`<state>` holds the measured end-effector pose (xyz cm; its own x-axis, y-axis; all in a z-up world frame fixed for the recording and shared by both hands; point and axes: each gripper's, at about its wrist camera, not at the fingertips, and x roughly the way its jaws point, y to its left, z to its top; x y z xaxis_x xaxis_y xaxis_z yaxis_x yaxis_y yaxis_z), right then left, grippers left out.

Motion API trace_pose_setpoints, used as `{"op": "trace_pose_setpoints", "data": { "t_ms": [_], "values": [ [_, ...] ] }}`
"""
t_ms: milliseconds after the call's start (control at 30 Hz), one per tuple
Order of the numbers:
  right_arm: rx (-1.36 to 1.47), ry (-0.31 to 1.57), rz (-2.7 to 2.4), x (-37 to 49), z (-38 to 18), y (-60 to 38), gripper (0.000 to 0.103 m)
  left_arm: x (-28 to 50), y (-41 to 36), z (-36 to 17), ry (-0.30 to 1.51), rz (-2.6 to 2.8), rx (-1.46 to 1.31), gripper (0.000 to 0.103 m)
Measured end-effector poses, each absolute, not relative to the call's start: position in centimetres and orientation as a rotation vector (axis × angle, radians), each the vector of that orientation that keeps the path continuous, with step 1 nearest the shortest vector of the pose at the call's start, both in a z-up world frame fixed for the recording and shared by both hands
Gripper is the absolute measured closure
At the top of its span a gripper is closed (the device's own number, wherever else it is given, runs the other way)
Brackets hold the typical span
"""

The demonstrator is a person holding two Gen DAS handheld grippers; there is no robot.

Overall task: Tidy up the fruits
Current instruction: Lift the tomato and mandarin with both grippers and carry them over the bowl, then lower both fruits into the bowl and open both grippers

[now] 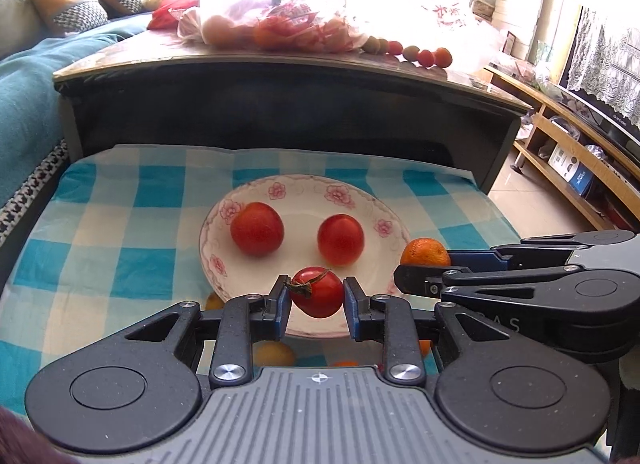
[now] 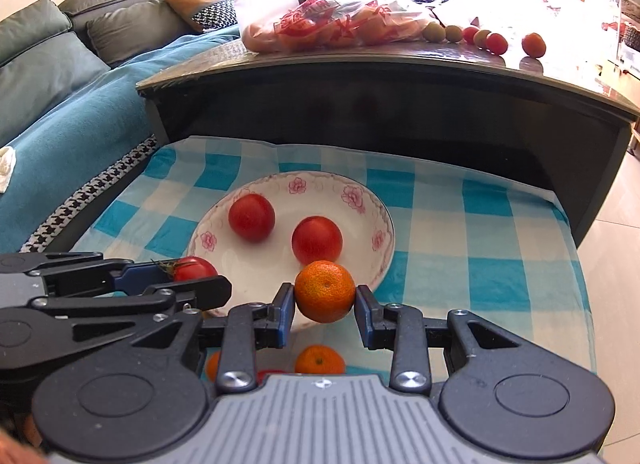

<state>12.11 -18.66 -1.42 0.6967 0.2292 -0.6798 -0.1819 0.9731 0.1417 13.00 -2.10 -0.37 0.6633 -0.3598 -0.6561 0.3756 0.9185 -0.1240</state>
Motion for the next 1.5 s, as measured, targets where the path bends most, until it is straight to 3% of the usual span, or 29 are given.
{"op": "trace_pose_setpoints", "data": {
  "t_ms": [433, 1500],
  "values": [
    [0.047, 0.804, 0.246, 15.8, -3.9, -17.8, 0.069, 15.8, -2.0, -2.2, 0.775, -0.392, 0.017, 0.07],
    [0.139, 0.716, 0.197, 13.5, -0.3, -20.5, 0.063, 14.2, 0.6, 0.6, 0.737, -0.354, -0.072, 0.056]
  ]
}}
